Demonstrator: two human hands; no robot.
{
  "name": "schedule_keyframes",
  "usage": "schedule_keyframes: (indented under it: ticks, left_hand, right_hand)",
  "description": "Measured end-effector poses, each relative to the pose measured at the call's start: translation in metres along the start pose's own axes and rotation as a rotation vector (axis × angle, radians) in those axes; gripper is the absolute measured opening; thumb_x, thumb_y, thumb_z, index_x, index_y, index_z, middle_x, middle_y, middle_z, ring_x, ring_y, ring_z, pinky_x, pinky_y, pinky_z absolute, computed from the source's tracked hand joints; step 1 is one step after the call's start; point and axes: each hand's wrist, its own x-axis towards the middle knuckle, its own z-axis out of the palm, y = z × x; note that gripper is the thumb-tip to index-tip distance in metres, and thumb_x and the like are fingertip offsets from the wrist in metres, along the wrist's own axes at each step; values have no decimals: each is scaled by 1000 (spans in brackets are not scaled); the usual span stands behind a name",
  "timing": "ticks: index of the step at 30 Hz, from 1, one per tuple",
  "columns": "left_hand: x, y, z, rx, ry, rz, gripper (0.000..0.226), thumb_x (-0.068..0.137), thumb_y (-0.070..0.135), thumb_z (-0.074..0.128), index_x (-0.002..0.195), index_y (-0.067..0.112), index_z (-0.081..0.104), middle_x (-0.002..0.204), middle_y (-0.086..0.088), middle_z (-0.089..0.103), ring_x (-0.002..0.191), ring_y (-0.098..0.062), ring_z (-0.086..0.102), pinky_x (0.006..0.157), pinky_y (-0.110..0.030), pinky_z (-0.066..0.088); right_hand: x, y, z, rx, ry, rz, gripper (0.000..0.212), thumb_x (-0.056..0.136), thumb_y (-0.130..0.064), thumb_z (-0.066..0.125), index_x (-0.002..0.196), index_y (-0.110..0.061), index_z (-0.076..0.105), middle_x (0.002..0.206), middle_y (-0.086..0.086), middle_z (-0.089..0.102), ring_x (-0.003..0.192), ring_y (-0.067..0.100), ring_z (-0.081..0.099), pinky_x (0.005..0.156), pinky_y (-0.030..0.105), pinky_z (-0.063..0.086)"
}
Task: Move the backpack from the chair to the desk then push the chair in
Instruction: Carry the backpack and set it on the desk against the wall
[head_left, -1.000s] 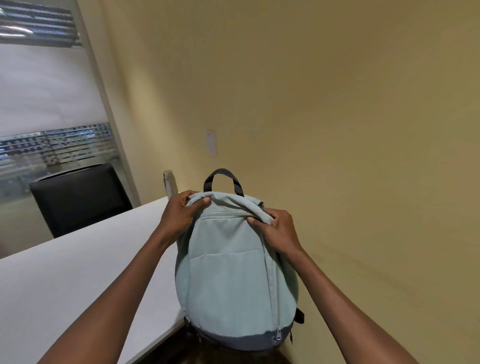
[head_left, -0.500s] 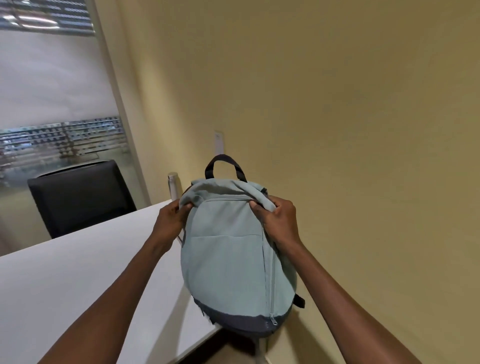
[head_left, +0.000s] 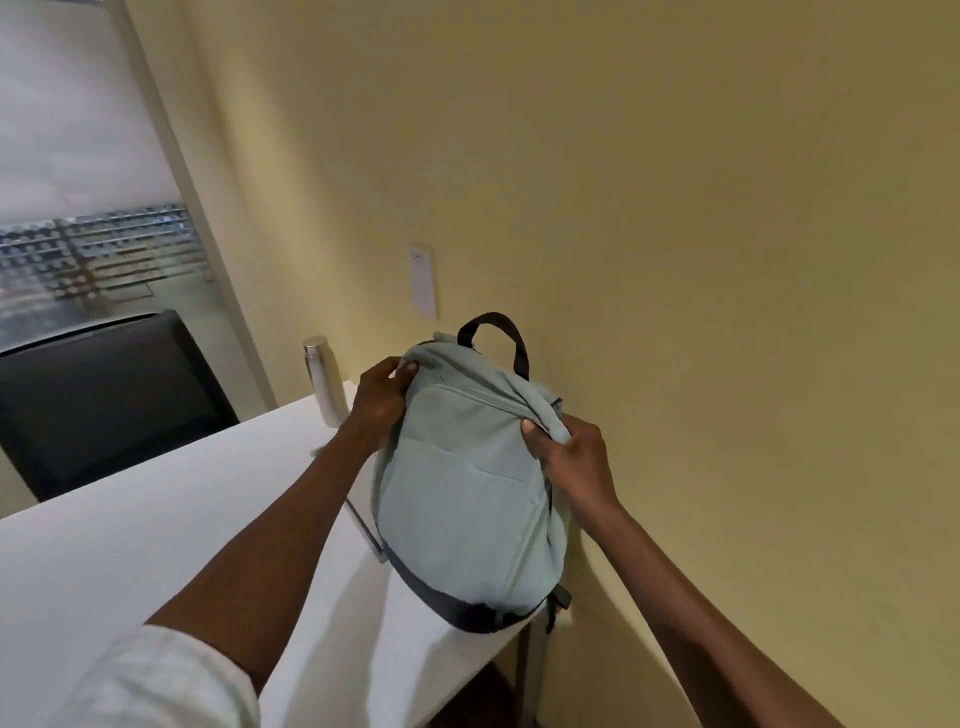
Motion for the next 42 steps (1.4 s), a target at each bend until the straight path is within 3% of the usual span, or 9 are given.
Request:
schedule_keyframes:
  ticks: [6, 9, 12, 14, 17, 20, 23, 28, 42]
  left_hand:
    - [41, -44, 30, -16, -84, -83, 21, 101, 20, 56, 112, 8, 70, 104, -8, 69, 92, -20, 61, 71, -20, 48]
    - [59, -65, 47, -61, -73, -145, 23, 100, 21, 57, 114, 8, 70, 112, -11, 71, 102, -28, 63, 85, -31, 51]
    - [81, -69, 60, 9, -16, -135, 24, 99, 17, 57, 115, 5, 71, 117, -16, 70, 101, -28, 62, 84, -32, 45]
    - [91, -71, 64, 167, -4, -60, 28, 99, 12, 52, 122, 3, 66, 122, -20, 67, 108, -33, 61, 85, -33, 43]
    - [89, -85, 65, 344, -44, 102, 43, 102, 10, 46, 143, -2, 43, 144, -24, 50, 133, -39, 47, 110, -42, 35]
    - [68, -113, 71, 305, -76, 192, 57, 106, 26, 42, 153, 1, 23, 159, -23, 29, 147, -36, 28, 121, -50, 25]
    - [52, -137, 79, 486, -217, 218, 75, 104, 44, 35, 157, 7, -3, 165, -21, -6, 153, -37, -6, 124, -52, 6]
    - [50, -138, 78, 668, -322, 224, 77, 105, 45, 30, 155, 12, -19, 163, -17, -24, 149, -37, -22, 123, -58, 1]
    - [-61, -86, 62, 729, -233, 259, 72, 106, 35, 35, 157, 4, -6, 166, -13, -12, 153, -29, -12, 124, -52, 6]
  right_hand:
    - [18, 43, 9, -108, 88, 85, 40, 91, -21, 72, 58, -22, 50, 51, -10, 50, 45, 1, 45, 47, 17, 34]
    - [29, 60, 11, -189, 86, 74, 34, 91, -23, 72, 63, -24, 53, 58, -8, 55, 52, 5, 50, 52, 20, 38]
    - [43, 62, 14, -297, 50, -7, 7, 94, -27, 69, 97, -22, 66, 87, -8, 68, 77, 4, 62, 70, 20, 48]
    - [45, 65, 18, -490, 26, -66, 31, 97, -24, 62, 126, -14, 57, 110, -6, 64, 95, 9, 61, 83, 28, 50]
    - [33, 68, 27, -713, 109, -297, 51, 97, -6, 54, 146, -10, 42, 136, 5, 53, 118, 20, 53, 99, 35, 48]
    - [32, 80, 28, -1008, 108, -597, 51, 86, 3, 63, 135, -5, 52, 138, 25, 52, 125, 39, 51, 105, 46, 46]
    - [39, 95, 25, -1246, 18, -818, 39, 89, -2, 59, 128, -2, 57, 144, 26, 51, 137, 40, 45, 117, 50, 32]
    - [45, 100, 14, -1333, -23, -764, 53, 95, -1, 47, 147, 2, 42, 160, 20, 29, 151, 32, 23, 120, 51, 26]
    - [-5, 76, -12, -1076, 0, -545, 56, 102, -23, 32, 150, 5, 32, 159, 24, 27, 149, 36, 25, 122, 51, 21]
